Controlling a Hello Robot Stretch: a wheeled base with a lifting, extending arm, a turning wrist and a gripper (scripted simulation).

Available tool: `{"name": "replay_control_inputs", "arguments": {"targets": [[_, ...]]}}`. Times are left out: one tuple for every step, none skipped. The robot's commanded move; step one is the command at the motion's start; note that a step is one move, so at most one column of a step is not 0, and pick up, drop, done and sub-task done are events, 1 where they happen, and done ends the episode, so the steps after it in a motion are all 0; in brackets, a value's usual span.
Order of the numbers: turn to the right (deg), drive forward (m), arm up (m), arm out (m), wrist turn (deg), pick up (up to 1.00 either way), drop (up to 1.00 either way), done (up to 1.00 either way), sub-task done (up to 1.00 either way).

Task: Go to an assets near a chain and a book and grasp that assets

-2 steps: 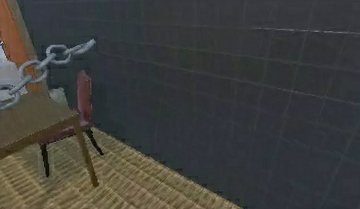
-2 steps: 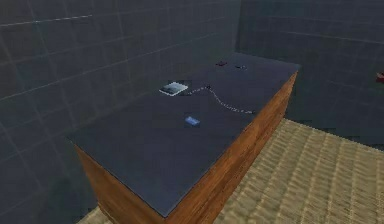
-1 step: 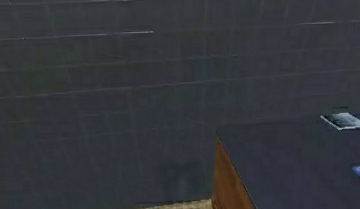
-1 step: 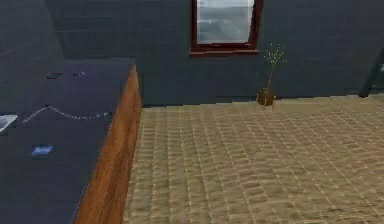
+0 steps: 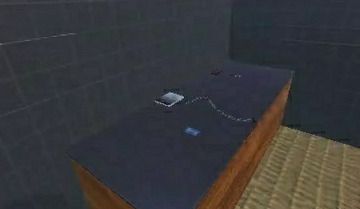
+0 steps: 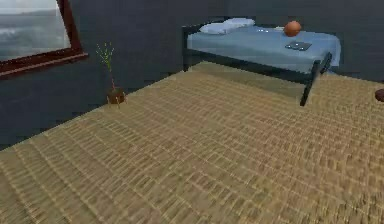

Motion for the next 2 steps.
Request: {"name": "replay_control_inputs", "arguments": {"targets": [[36.0,0.0,0.0,0.0,0.0,0.0,0.0,0.0,0.0],[0.0,0.55,0.0,0.0,0.0,0.0,0.0,0.0,0.0]]}}
